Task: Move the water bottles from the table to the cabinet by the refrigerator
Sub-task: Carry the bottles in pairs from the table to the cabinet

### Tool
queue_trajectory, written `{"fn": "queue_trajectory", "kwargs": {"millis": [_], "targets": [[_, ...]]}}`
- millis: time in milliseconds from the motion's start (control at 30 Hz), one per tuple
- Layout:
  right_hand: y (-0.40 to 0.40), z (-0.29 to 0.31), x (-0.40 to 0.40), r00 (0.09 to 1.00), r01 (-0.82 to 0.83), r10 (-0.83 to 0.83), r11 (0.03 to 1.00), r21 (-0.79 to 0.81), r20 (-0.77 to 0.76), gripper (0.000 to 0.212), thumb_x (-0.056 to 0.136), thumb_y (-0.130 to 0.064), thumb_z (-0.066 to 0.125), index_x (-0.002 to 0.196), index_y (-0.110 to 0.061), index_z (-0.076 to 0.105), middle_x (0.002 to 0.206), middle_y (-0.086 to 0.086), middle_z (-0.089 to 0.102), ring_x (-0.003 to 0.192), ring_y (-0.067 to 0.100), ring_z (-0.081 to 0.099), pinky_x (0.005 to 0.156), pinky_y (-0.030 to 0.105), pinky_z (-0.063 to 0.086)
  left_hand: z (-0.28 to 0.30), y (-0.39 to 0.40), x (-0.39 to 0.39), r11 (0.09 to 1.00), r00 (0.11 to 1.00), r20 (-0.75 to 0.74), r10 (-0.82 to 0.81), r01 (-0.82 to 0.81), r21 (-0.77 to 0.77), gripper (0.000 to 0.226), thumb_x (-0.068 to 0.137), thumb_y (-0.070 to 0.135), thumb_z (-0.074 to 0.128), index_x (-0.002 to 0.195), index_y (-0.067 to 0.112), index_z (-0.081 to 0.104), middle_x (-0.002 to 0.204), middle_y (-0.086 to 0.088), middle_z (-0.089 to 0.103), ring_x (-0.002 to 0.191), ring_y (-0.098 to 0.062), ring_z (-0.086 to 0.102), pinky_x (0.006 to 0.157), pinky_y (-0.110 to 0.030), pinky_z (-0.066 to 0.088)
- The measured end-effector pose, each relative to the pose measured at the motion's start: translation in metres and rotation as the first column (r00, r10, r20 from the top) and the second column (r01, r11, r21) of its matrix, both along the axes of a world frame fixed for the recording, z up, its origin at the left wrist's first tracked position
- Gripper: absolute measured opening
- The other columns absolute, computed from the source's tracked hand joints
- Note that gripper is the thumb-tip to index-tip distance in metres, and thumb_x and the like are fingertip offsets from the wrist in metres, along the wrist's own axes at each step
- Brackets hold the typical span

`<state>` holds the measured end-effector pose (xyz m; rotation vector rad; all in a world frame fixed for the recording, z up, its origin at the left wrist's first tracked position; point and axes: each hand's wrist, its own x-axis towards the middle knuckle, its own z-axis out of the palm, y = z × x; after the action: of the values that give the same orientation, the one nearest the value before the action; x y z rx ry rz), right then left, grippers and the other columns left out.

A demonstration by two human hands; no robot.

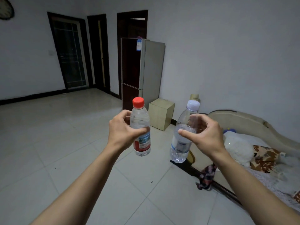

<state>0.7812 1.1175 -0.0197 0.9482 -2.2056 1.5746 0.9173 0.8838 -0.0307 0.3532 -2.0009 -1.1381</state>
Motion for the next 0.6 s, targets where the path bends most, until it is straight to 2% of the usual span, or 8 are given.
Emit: {"fn": "queue_trajectory", "kwargs": {"millis": [233, 400, 500, 600], "targets": [[-0.075, -0.020, -0.071, 0.999, -0.003, -0.001, 0.996, 0.093, 0.037, 0.052, 0.056, -0.036, 0.094, 0.099, -0.022, 0.069, 0.084, -0.005, 0.071, 0.076, 0.012, 0.068, 0.069, 0.028, 0.059, -0.030, -0.071, -0.065, 0.999, 0.996, 0.090, -0.026, 0.022, 0.040, 0.046, 0.051, 0.036, 0.091, 0.090, 0.029, 0.069, 0.085, 0.013, 0.074, 0.077, -0.001, 0.071, 0.069, -0.028, 0.061], [-0.116, -0.034, -0.148, 0.996, 0.015, -0.016, 1.000, 0.013, 0.083, 0.054, 0.054, -0.035, 0.094, 0.100, -0.022, 0.068, 0.088, -0.005, 0.073, 0.080, 0.010, 0.070, 0.073, 0.026, 0.060, -0.039, -0.110, -0.145, 1.000, 0.990, 0.142, -0.024, 0.021, 0.022, 0.047, 0.054, 0.032, 0.092, 0.095, 0.027, 0.068, 0.089, 0.010, 0.074, 0.081, -0.004, 0.071, 0.073, -0.033, 0.062], [-0.136, -0.033, -0.203, 0.996, 0.021, -0.019, 1.000, -0.011, 0.093, 0.054, 0.054, -0.034, 0.095, 0.099, -0.020, 0.069, 0.087, -0.005, 0.072, 0.080, 0.012, 0.069, 0.073, 0.026, 0.059, -0.033, -0.129, -0.202, 0.999, 0.988, 0.151, -0.038, 0.041, -0.018, 0.047, 0.055, 0.030, 0.093, 0.096, 0.026, 0.069, 0.088, 0.010, 0.075, 0.080, -0.002, 0.071, 0.072, -0.030, 0.062], [-0.161, -0.024, -0.257, 0.996, 0.015, -0.018, 0.999, 0.031, 0.088, 0.056, 0.055, -0.031, 0.095, 0.102, -0.018, 0.068, 0.090, -0.005, 0.071, 0.083, 0.012, 0.069, 0.073, 0.026, 0.059, -0.023, -0.151, -0.256, 0.998, 0.986, 0.158, -0.048, 0.054, -0.036, 0.049, 0.055, 0.035, 0.093, 0.097, 0.027, 0.069, 0.089, 0.012, 0.074, 0.080, 0.001, 0.070, 0.069, -0.024, 0.060]]}}
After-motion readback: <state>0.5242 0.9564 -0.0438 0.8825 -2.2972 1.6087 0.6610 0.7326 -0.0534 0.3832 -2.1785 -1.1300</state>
